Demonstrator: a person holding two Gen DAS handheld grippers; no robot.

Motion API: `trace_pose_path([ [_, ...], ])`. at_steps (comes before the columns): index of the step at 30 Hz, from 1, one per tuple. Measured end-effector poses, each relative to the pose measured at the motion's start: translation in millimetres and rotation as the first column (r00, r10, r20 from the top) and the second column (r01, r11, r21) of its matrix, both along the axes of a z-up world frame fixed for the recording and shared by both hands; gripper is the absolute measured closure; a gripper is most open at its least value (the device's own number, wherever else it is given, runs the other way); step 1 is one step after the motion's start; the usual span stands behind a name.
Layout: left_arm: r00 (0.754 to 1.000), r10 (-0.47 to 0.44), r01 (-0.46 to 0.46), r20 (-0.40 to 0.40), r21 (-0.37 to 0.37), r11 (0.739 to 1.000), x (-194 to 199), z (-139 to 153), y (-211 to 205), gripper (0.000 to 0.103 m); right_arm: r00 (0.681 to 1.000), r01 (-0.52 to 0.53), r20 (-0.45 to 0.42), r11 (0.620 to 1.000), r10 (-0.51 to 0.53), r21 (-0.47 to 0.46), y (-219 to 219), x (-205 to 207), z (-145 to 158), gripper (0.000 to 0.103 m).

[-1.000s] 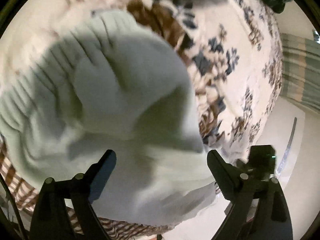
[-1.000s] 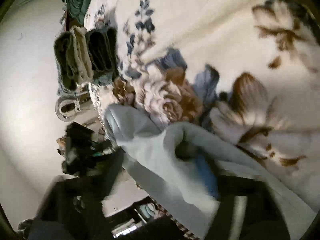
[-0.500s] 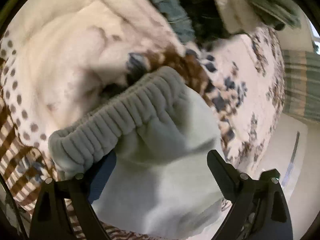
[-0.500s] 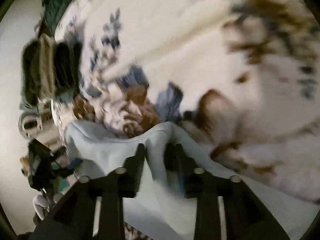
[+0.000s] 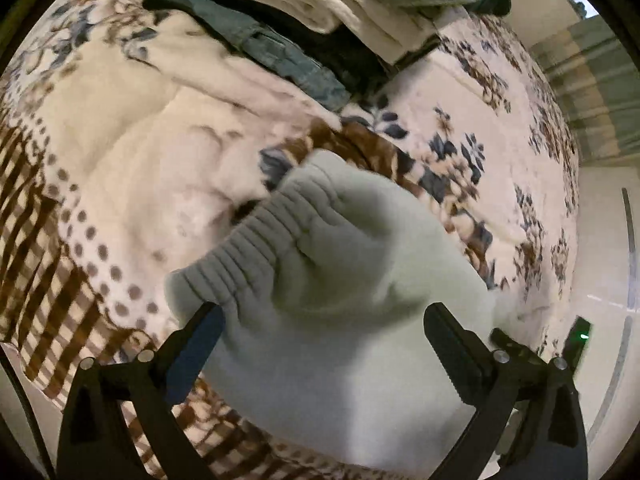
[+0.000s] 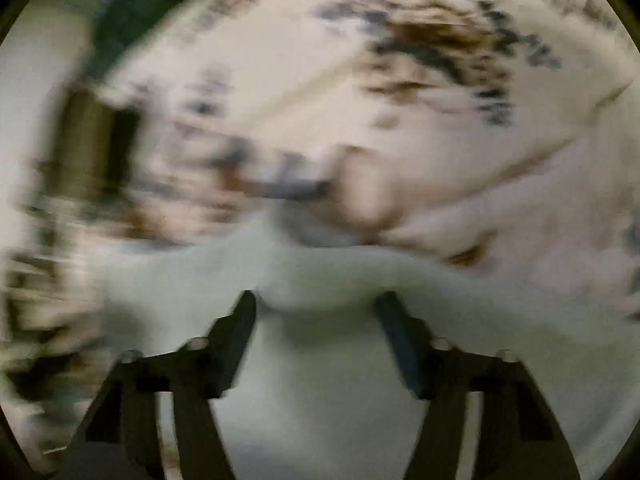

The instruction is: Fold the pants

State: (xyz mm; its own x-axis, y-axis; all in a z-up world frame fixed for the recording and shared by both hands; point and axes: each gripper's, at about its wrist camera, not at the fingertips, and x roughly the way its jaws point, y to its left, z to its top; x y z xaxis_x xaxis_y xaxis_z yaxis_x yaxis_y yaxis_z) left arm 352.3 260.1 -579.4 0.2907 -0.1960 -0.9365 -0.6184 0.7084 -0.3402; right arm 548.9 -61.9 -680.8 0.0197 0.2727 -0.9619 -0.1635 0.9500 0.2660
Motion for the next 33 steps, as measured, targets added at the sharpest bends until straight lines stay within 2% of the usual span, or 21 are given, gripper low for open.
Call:
trace_pose_path([
  [1,1.0,-0.002,0.002,0.008,0.008,1.0,-1.7,0.4,-0.4,0.0,1.0,0.019,-0.003,0.999,-0.019,-0.033,-1.4,2.2,-8.8,0.042],
  [2,1.0,-0.002,0.002,0.01,0.014,1.0,-3.4,2.0,-0.4,0.0,0.998,0.056,-0.014,0.998,-0.056,-0.021,-3.7,3.7,-12.7,0.042],
  [5,1.0,0.005,-0.005,0.014,0.015,1.0,-10.4,11.4,-2.5,0.0,0.997,0.074,-0.017,0.997,-0.075,-0.011,-3.4,-4.6,11.2,0.041],
  [8,0.997,0.068,-0.066,0.035,-0.039,0.997,-31.1,26.4,-4.5,0.0,0.982,0.185,-0.043,0.977,-0.182,0.107,-36.0,-38.1,46.9,0.04],
  [10,0.995,0.094,-0.092,0.029,-0.067,0.993,-42.2,26.3,-5.9,0.0,0.958,0.28,-0.104,0.95,-0.268,0.139,-65.5,-77.4,59.8,0.04],
  [11,0.994,0.11,-0.108,0.009,-0.082,0.991,-47.9,21.0,-5.8,0.0,0.936,0.34,-0.147,0.931,-0.321,0.13,-80.6,-99.5,60.4,0.04],
  [13,0.99,0.133,-0.138,-0.051,-0.116,0.984,-54.2,-0.5,-3.0,0.0,0.861,0.471,-0.261,0.878,-0.436,0.087,-112.5,-147.3,50.1,0.04],
  [14,0.985,0.151,-0.161,-0.077,-0.136,0.978,-57.1,-11.5,-0.4,0.0,0.812,0.534,-0.318,0.843,-0.49,0.064,-127.5,-169.3,40.8,0.04],
  [15,0.981,0.173,-0.185,-0.087,-0.157,0.97,-59.5,-20.5,2.2,0.0,0.748,0.606,-0.377,0.794,-0.547,0.052,-143.2,-192.8,25.8,0.04],
  [17,0.97,0.219,-0.235,-0.107,-0.173,0.957,-62.8,-36.7,8.4,0.003,0.651,0.707,-0.423,0.706,-0.63,0.037,-164.7,-221.9,3.3,0.04],
  [19,0.966,0.242,-0.254,-0.091,-0.165,0.953,-63.0,-42.3,11.5,0.028,0.609,0.758,-0.405,0.651,-0.682,0.042,-178.1,-232.6,-7.8,0.04],
  [20,0.967,0.243,-0.251,-0.071,-0.154,0.956,-61.0,-44.4,12.1,0.056,0.596,0.777,-0.389,0.626,-0.703,0.059,-183.5,-234.5,-12.0,0.042],
  [21,0.972,0.231,-0.237,-0.05,-0.154,0.959,-58.2,-46.2,11.2,0.071,0.592,0.789,-0.372,0.609,-0.715,0.086,-186.8,-231.2,-17.8,0.052],
  [23,0.982,0.187,-0.189,-0.034,-0.115,0.975,-51.8,-47.0,5.7,0.08,0.599,0.789,-0.34,0.607,-0.725,0.095,-186.4,-223.1,-23.8,0.068],
  [24,0.984,0.173,-0.176,-0.034,-0.101,0.979,-51.3,-46.5,4.0,0.083,0.605,0.785,-0.321,0.613,-0.729,0.087,-184.9,-222.6,-22.4,0.084],
  [28,0.991,0.129,-0.13,-0.024,-0.061,0.99,-63.5,-32.9,2.0,0.086,0.622,0.773,-0.277,0.631,-0.732,0.068,-191.6,-222.1,-1.0,0.09],
  [33,0.994,0.109,-0.111,-0.03,-0.066,0.992,-72.9,-23.1,3.4,0.087,0.675,0.729,-0.228,0.682,-0.701,0.06,-202.1,-221.7,27.4,0.094],
])
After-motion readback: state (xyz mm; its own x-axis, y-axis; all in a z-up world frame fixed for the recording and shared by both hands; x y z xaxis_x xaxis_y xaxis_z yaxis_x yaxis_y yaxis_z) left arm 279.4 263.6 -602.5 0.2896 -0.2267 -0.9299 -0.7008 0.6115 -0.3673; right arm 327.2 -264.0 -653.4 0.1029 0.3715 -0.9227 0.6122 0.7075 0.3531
